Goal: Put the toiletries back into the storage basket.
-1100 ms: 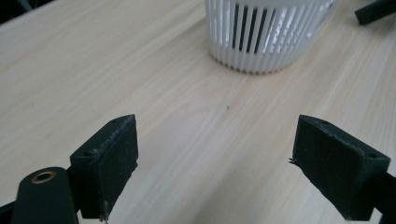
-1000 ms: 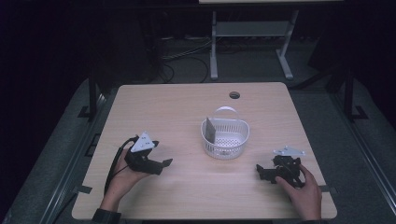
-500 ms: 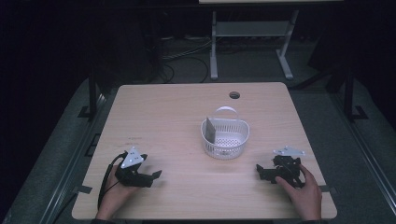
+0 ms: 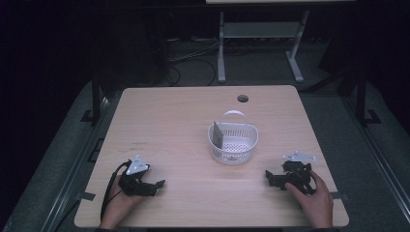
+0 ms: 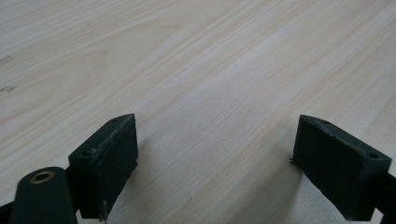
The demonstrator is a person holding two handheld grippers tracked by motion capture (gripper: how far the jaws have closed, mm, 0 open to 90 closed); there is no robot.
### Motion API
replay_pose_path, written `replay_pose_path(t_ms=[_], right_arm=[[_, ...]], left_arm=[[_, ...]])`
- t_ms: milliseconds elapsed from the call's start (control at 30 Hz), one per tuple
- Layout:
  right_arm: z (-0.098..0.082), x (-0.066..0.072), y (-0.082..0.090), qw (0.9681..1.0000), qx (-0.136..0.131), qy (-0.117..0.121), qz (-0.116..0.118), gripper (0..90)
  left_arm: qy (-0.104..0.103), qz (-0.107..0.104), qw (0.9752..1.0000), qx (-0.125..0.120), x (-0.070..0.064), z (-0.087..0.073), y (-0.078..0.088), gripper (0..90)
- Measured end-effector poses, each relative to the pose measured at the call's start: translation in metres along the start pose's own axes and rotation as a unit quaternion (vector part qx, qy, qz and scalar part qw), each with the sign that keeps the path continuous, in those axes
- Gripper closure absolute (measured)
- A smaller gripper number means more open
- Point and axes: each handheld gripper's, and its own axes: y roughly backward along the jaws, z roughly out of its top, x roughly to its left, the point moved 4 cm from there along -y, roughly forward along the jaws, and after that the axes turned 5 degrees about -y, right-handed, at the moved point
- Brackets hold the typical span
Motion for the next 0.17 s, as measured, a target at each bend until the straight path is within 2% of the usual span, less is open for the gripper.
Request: replay_pose_path(t_ms=[167], right_arm=[[0.0000,-0.0001,0.0000,1.0000,0.000,0.000,0.000,0.0]], left_arm=[[0.000,0.000,1.0000,0.000,-0.0001,-0.0001,0.0001,13.1]])
